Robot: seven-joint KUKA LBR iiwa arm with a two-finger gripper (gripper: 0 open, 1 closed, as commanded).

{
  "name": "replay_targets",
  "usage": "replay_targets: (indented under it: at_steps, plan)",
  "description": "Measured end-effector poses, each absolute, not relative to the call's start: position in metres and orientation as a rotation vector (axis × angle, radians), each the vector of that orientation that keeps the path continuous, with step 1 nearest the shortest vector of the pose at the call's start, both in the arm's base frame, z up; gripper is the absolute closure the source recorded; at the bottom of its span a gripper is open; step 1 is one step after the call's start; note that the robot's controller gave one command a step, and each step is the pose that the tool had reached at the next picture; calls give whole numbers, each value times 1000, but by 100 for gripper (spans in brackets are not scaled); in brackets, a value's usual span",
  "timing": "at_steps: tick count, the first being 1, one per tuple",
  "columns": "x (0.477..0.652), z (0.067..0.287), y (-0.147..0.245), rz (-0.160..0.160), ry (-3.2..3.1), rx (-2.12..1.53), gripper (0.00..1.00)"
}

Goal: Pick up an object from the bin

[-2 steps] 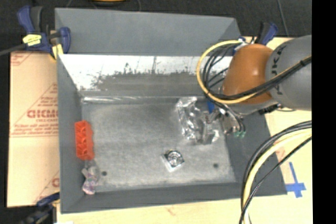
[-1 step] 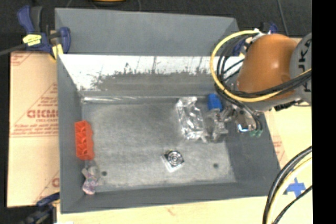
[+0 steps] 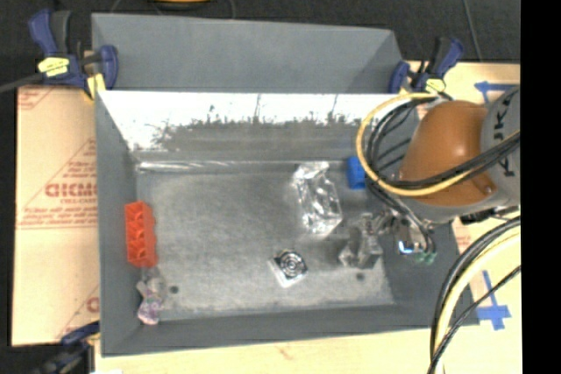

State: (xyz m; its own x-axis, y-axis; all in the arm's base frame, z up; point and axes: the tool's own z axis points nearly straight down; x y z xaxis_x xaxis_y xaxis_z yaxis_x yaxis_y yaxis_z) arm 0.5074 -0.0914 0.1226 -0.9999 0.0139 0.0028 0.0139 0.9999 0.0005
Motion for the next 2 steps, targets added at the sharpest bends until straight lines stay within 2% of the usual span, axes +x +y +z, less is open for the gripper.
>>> replay_targets:
  at_steps: [1, 2]
  plan:
    - [485, 185, -80, 3, -3149, 16, 100]
    - [492, 265, -98, 6, -3154, 3, 100]
